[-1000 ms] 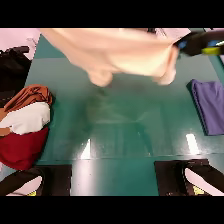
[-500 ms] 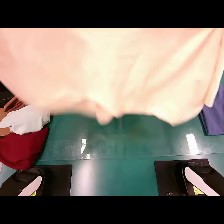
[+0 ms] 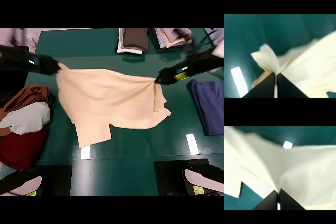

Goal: Fold the shirts.

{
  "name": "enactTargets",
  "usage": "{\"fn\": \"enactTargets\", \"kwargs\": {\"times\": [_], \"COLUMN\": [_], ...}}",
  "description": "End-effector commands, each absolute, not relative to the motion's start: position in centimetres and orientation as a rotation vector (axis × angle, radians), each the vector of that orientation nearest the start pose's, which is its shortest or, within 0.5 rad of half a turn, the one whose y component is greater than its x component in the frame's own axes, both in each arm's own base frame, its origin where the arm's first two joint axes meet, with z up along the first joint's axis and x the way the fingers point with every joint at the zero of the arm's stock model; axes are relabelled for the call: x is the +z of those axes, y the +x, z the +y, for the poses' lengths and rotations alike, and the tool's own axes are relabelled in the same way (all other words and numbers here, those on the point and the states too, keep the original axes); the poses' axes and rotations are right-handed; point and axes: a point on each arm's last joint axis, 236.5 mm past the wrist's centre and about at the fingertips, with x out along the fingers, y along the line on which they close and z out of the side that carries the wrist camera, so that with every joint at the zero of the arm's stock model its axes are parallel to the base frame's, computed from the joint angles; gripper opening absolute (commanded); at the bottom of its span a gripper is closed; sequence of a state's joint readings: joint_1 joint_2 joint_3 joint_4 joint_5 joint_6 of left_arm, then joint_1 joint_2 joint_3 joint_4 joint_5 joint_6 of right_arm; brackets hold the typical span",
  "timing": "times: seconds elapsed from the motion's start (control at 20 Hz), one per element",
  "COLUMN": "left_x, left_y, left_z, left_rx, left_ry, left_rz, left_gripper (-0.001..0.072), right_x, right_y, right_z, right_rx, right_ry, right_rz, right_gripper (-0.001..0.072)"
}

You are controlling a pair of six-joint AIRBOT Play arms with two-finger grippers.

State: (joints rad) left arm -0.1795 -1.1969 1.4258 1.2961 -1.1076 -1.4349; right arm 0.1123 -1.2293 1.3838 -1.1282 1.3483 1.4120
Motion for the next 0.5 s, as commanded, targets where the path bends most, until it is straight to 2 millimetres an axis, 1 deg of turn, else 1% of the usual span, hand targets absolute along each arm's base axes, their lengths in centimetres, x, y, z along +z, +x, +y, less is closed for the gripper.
{"fn": "enactTargets", "kwargs": {"times": [0.0,0.05,0.1,0.15,0.2,0.25,0.3,0.4,0.45], "left_x": [7.2,6.8,7.0,7.5,8.2,8.7,8.9,7.9,7.0], "left_y": [44.3,44.8,45.2,45.6,45.6,45.2,44.4,42.0,40.6], "left_z": [-12.5,-12.3,-12.0,-11.6,-10.9,-9.7,-8.1,-5.2,-4.3], "left_rx": [-0.344,-0.331,-0.320,-0.309,-0.287,-0.264,-0.237,-0.190,-0.176], "left_ry": [0.016,0.020,0.032,0.037,0.009,-0.011,-0.030,-0.075,-0.104], "left_rz": [1.007,1.002,0.984,0.972,0.977,1.002,1.039,1.133,1.175], "left_gripper": [0.0022,0.0024,0.0145,0.0447,0.0510,0.0498,0.0498,0.0498,0.0498], "right_x": [5.4,5.3,5.5,6.1,7.0,8.0,8.9,10.3,10.7], "right_y": [40.0,40.9,41.8,42.9,43.5,43.8,43.7,42.3,41.3], "right_z": [16.0,16.2,16.3,16.2,16.0,15.5,14.9,13.4,12.7], "right_rx": [0.488,0.489,0.492,0.490,0.490,0.490,0.487,0.476,0.467], "right_ry": [0.145,0.146,0.144,0.144,0.145,0.142,0.141,0.144,0.147], "right_rz": [1.206,1.204,1.199,1.182,1.167,1.157,1.152,1.152,1.151], "right_gripper": [0.0014,0.0029,0.0221,0.0396,0.0397,0.0397,0.0396,0.0396,0.0396]}}
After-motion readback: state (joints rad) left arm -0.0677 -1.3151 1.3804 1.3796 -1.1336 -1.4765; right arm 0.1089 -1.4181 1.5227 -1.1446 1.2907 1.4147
